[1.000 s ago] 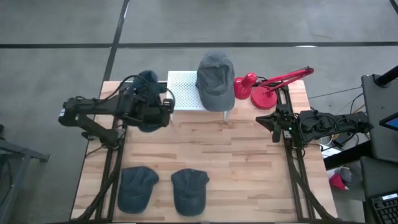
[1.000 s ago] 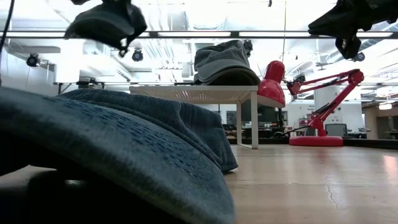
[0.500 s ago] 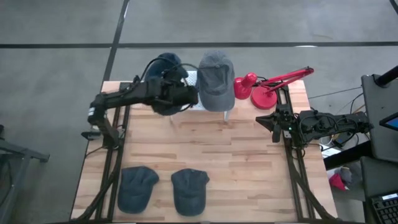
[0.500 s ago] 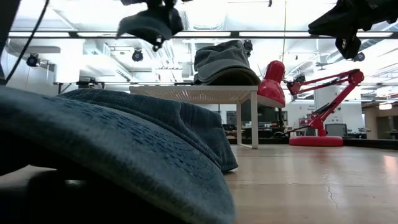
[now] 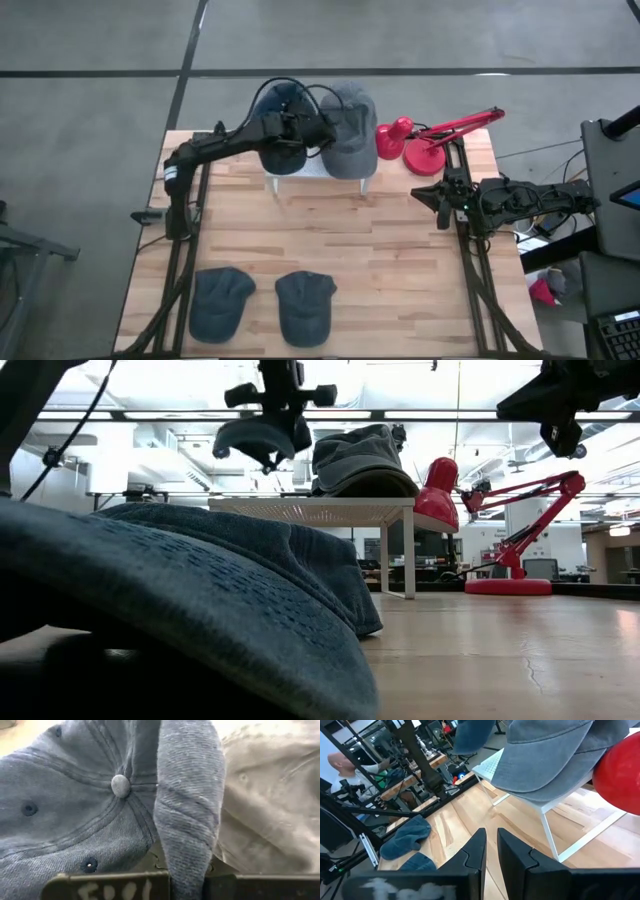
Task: Pick & Place hat
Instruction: Put the top blue cap on the shelf
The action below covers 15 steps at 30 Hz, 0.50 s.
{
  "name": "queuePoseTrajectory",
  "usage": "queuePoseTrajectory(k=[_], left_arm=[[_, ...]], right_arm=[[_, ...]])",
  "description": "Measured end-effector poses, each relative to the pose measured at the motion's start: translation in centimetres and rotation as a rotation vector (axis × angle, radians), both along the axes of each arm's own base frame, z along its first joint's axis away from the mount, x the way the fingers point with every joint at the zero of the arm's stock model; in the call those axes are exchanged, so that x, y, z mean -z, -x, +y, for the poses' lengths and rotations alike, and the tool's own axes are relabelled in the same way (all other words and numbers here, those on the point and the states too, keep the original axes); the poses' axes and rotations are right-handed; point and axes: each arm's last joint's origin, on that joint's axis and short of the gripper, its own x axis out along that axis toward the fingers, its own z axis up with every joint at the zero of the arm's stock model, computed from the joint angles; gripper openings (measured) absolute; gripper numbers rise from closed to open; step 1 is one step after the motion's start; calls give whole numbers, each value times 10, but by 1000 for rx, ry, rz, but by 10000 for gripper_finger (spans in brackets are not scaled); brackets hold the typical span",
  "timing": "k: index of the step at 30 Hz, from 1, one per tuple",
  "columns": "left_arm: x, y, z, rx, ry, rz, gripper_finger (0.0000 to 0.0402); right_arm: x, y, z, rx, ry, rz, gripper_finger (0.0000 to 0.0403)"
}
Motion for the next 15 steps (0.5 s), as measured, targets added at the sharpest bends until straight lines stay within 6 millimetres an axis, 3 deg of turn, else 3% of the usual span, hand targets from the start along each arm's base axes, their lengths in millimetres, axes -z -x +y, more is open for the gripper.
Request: queuePoseTrajectory(k=[15], left_arm=[[31,-17,12,31,61,10,10]], right_arm=[[0,0,0,1,-4,2,44]])
